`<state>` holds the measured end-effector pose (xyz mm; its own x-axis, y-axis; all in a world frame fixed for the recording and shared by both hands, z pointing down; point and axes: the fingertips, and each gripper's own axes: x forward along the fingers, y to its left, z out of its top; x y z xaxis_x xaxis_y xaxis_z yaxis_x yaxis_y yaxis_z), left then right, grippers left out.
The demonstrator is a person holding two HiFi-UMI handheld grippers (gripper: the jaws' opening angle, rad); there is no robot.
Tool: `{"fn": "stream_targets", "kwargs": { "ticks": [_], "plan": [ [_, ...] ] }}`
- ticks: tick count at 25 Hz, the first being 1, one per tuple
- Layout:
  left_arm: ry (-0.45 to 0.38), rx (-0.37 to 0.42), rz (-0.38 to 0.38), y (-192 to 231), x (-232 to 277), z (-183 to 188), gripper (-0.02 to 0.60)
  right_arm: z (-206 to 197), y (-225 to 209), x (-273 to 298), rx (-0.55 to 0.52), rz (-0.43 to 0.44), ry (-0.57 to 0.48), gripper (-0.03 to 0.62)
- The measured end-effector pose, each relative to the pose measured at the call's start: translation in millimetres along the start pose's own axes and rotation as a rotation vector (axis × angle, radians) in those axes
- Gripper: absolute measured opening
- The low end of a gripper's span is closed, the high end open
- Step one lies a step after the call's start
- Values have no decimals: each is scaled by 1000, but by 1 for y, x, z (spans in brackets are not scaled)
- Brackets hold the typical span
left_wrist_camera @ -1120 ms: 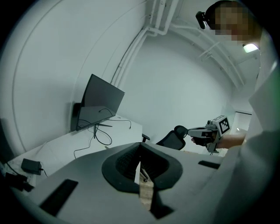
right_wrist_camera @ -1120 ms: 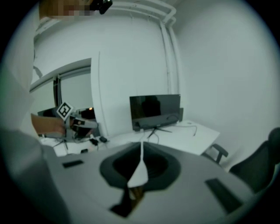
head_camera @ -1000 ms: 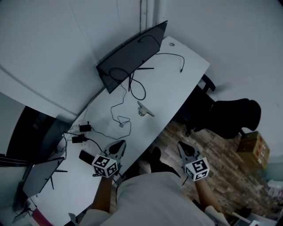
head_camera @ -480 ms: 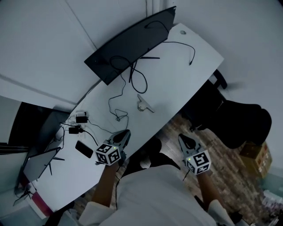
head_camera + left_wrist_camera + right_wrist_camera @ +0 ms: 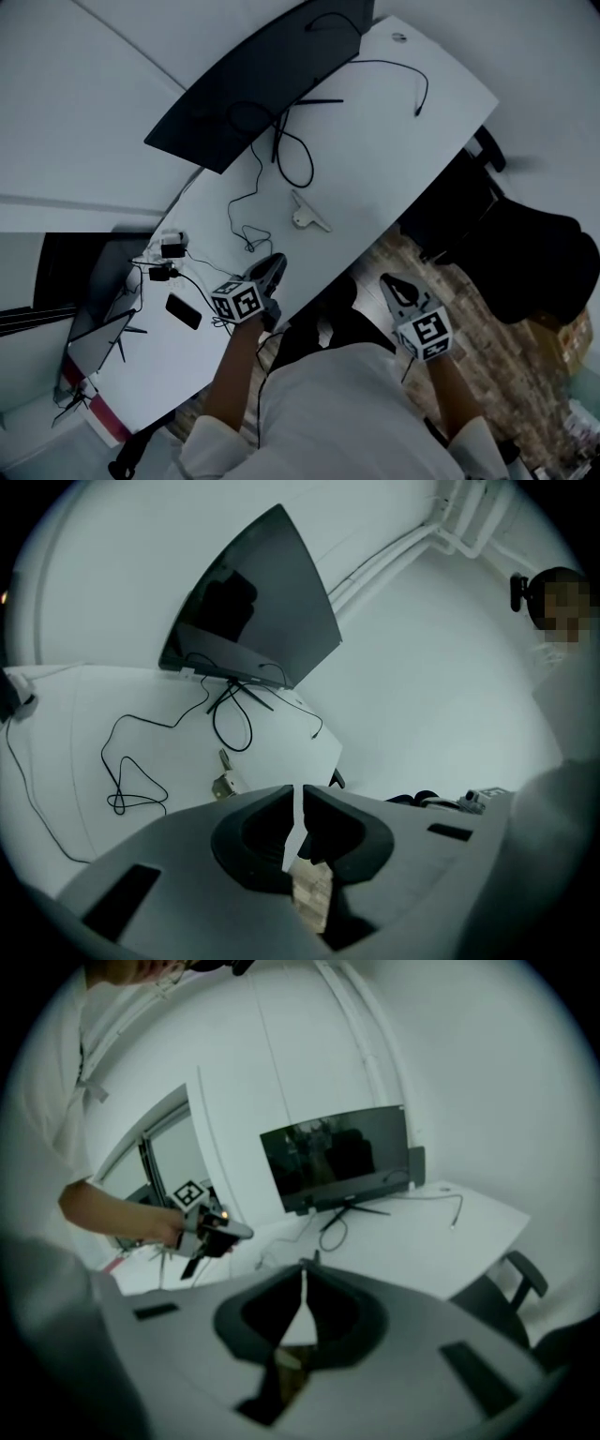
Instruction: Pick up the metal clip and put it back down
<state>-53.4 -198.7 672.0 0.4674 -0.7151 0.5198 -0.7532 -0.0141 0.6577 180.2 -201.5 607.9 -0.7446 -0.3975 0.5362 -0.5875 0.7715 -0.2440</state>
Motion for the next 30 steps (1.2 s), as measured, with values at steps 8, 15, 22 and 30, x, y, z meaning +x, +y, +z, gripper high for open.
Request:
{"fn": "stream_targets", "kwargs": {
  "ticks": [8,15,22,30],
  "plan": [
    [16,-259,15,36,54,-5,116,-11,-8,28,32,62,30,34],
    [26,-515,42,77,93,-17,183,-26,-5,44,92,66,33,34],
    [53,-629,73,108,125,-26,233,-40,-4,53,141,54,50,34],
    [67,-638,102,125,147,-29,169,-50,-7,57,163,29,77,34]
  ]
}}
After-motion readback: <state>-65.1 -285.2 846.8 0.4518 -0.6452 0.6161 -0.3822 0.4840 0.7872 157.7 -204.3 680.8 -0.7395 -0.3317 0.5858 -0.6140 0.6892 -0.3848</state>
